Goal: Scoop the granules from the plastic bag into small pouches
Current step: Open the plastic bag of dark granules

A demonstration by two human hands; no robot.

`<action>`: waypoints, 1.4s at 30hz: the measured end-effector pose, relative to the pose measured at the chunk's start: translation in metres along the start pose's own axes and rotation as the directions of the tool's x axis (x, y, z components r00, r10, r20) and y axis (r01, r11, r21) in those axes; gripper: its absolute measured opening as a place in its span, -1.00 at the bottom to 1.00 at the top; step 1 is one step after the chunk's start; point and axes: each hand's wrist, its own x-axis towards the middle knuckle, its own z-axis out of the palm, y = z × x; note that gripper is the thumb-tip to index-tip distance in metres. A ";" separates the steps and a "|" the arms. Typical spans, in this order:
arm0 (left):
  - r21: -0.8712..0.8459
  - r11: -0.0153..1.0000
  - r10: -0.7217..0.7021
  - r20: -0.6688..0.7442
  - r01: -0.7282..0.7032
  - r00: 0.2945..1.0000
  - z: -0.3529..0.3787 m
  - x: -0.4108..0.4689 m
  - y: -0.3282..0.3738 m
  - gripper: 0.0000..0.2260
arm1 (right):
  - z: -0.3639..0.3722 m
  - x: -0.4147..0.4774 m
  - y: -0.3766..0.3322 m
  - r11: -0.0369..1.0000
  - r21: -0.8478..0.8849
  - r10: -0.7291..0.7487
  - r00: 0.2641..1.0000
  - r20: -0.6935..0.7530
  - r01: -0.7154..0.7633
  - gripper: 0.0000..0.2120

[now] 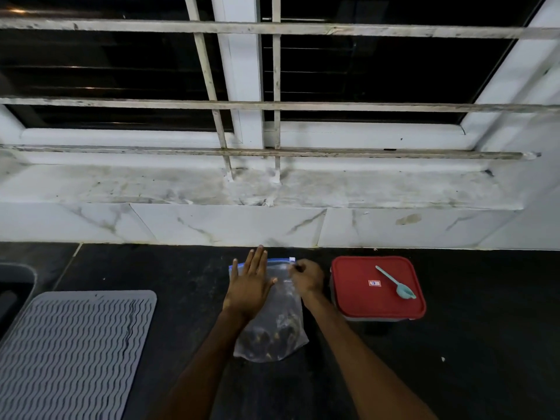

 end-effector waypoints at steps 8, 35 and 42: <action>-0.324 0.944 -0.007 -0.195 -0.058 0.981 -0.062 0.016 0.021 -0.65 | -0.038 -0.028 -0.030 0.921 0.195 -0.366 0.922 0.128 0.338 -0.87; -0.314 0.937 0.018 -0.386 -0.149 0.922 -0.140 -0.063 0.045 -0.84 | -0.094 -0.096 -0.071 0.806 0.116 -0.580 0.813 -0.043 0.581 -0.82; -0.337 0.942 -0.083 -0.245 -0.004 0.966 -0.144 -0.093 -0.003 -0.74 | -0.119 -0.073 -0.061 0.823 0.129 -0.539 0.833 -0.125 0.553 -0.78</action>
